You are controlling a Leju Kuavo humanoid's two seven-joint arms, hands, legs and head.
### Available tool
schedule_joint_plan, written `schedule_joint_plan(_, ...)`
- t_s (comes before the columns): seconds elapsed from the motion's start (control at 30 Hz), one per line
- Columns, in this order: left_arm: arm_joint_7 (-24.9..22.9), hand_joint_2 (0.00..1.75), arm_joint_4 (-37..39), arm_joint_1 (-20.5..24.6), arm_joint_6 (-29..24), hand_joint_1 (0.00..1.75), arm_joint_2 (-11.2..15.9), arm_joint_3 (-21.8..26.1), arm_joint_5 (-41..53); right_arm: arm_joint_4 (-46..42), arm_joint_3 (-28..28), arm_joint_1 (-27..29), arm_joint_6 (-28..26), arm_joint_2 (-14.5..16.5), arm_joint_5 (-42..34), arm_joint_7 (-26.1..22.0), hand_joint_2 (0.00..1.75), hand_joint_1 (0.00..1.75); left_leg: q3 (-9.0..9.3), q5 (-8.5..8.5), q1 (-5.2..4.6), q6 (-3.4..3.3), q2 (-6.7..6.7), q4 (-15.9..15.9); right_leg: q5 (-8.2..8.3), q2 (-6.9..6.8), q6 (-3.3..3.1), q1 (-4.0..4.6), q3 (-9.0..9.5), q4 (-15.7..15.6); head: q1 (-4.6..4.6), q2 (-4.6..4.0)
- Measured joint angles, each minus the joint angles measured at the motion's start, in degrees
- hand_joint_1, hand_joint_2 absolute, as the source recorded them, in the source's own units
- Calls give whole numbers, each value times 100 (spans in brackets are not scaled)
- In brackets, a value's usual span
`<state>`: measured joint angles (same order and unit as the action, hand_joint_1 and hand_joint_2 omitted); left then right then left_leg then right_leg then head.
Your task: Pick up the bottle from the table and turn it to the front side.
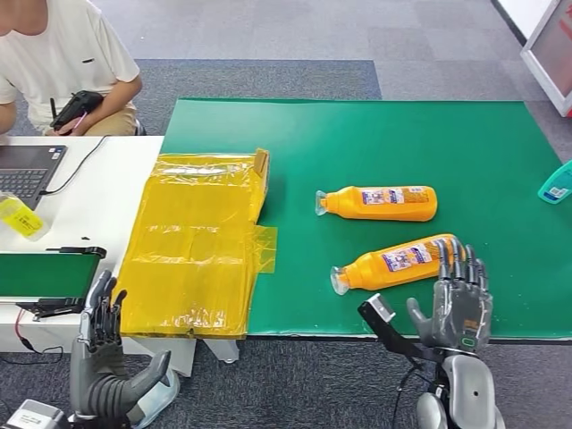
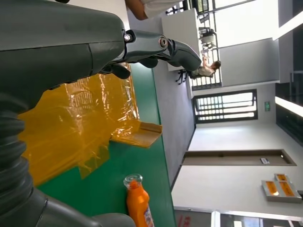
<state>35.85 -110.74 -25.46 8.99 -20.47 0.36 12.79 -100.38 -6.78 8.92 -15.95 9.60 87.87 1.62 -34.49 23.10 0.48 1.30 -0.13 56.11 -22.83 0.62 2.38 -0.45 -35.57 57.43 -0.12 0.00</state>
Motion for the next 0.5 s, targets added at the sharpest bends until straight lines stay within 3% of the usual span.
schedule_joint_plan(0.17,30,175,-27,-22,-75,0,-3,21,-15,-37,398,-157,670,-822,69,1553,175,0,-1,0,-1,-2,0,0,1,0,2,-1,4,0,1,0)
schedule_joint_plan(0.23,30,175,-52,-22,-104,0,-3,29,-42,35,715,-295,1059,-1165,69,1903,175,0,1,0,-1,-2,0,0,3,1,3,-2,4,0,2,0)
schedule_joint_plan(0.37,28,175,-70,-21,-86,0,-5,48,-70,389,1263,-648,1544,-1653,70,2031,175,0,2,-4,-2,-2,0,0,4,0,4,-3,5,0,-1,0)
schedule_joint_plan(0.5,29,175,-70,-22,-34,0,-5,64,-73,854,1481,-1010,1721,-1940,70,1624,175,0,2,-8,-1,-2,0,0,5,0,4,-2,5,1,1,0)
